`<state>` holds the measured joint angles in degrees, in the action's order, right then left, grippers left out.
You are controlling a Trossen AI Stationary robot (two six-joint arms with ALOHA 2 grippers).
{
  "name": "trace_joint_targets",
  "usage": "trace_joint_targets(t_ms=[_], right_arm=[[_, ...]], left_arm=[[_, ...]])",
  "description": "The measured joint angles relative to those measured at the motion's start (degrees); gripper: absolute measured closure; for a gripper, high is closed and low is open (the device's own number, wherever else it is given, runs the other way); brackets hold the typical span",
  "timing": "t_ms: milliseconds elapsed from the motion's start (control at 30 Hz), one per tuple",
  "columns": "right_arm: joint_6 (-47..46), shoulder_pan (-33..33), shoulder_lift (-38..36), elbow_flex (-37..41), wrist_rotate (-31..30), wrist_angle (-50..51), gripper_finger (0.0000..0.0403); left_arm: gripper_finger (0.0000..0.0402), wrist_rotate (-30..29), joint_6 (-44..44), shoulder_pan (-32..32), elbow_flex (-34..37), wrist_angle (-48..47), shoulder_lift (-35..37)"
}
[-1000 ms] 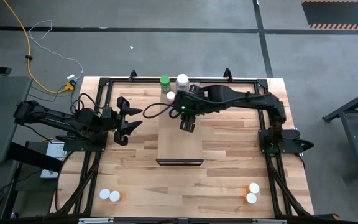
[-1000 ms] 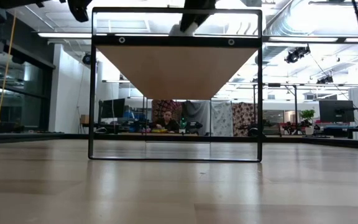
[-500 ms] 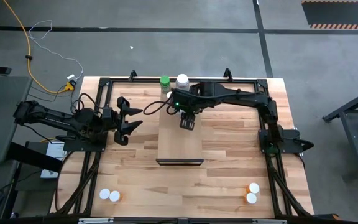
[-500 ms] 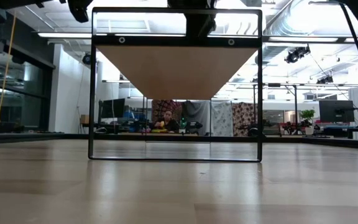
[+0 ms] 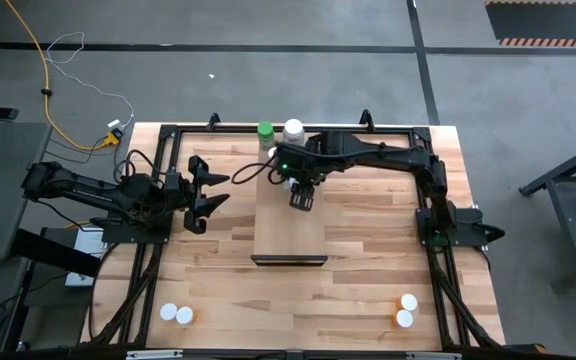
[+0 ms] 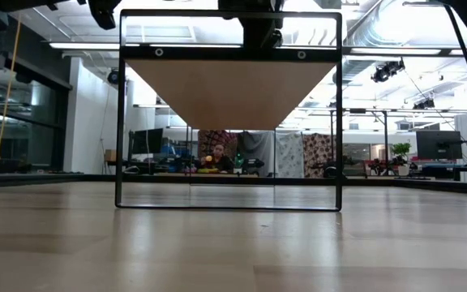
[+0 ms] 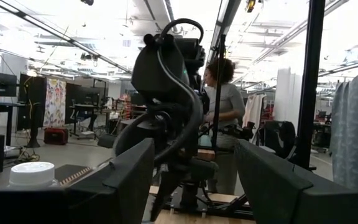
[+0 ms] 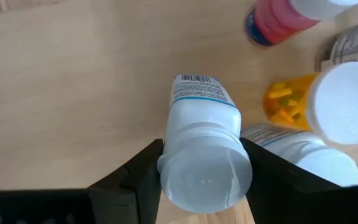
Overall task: Pick and place medicine bottles onto shelf by color
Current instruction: Put the pill bottle on the shelf, then put the orange pill bottle on the shelf
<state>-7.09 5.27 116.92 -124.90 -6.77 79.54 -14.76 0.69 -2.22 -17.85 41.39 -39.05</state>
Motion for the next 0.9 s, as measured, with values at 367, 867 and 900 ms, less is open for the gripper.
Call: trace_joint_targets(t_ms=[367,867,900], right_arm=[[1.1,0.5,0.1,0.2,-0.1,-1.7,0.0210],[2.9,1.9,0.1,0.2,-2.0,-4.5,0.0126],[3.1,1.9,0.1,0.2,-2.0,-4.5,0.0126]], left_arm=[[0.0188,0.0,0.0,0.0,0.0,0.0,0.0],[0.0188,0.0,0.0,0.0,0.0,0.0,0.0],[0.0188,0.0,0.0,0.0,0.0,-0.1,0.0]])
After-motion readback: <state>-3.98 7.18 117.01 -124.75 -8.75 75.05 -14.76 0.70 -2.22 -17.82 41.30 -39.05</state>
